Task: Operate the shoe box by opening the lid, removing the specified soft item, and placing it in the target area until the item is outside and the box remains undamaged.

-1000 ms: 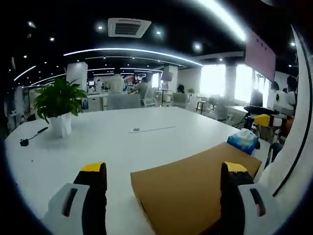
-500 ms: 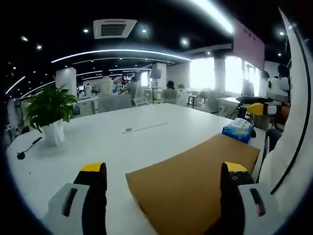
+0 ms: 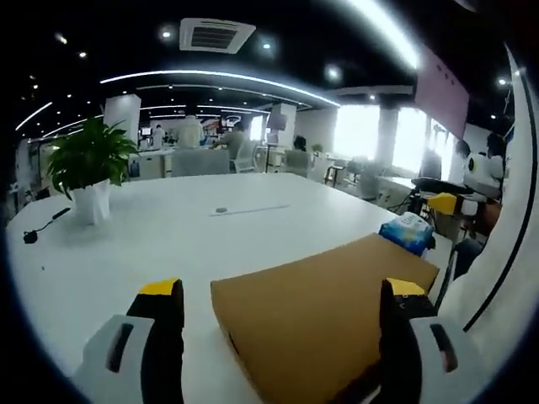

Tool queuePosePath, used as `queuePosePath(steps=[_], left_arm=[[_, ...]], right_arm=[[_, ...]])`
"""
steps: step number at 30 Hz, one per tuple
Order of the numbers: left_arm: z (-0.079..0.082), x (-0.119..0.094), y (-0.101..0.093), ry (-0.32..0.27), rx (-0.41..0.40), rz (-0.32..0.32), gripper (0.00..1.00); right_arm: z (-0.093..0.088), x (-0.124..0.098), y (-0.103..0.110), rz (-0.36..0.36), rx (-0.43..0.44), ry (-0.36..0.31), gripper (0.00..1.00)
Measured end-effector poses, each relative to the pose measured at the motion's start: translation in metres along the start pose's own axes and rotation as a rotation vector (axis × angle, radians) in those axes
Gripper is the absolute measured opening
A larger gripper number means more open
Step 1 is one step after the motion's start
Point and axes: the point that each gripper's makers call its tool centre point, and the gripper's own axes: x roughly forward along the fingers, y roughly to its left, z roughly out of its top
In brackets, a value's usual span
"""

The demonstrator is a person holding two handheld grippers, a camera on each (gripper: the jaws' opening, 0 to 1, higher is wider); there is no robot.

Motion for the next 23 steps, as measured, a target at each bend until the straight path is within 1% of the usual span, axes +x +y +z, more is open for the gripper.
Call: queuePosePath(steps=[1,2,4,7,10,14,17,23], left_arm=[[0.0002,-0.0004,-0.0004,0.0,0.02,0.001,0.99],[0.0005,-0.0007,-0.0006,-0.004,0.024,0.002,0.99],[-0.0002,-0.0023,0.0014,-0.003,0.01,0.009,0.99],[-0.0049,-0.0033,0.0022,0.021,-0.008,0.017,0.99],[-0.0053,-0.005,0.0028,0.019,0.005,0.023,0.99],[-0.0058,-0.0062,0.004,0.023,-0.015,0.03,0.99],[-0.0063,-0.0066,0.0048,0.023,-0.002,0.035,0.99],[-0.0092,-0.0074,0.0034,0.029,-0.006,0.028,0.99]], right_arm=[[-0.0001,0.0001,0.0009,0.003,0.003,0.002,0.98],[-0.0004,0.0,0.0013,0.005,-0.001,0.004,0.98],[0.0,-0.0003,0.0024,0.009,-0.005,0.003,0.98],[-0.0006,-0.0006,0.0043,0.016,0.001,0.005,0.98],[-0.0038,-0.0009,0.0062,0.022,0.003,0.024,0.97],[-0.0016,-0.0021,0.0079,0.024,0.007,0.014,0.97],[-0.0025,-0.003,0.0076,0.022,0.01,0.017,0.97],[-0.0053,-0.007,0.009,0.028,0.014,0.03,0.96]])
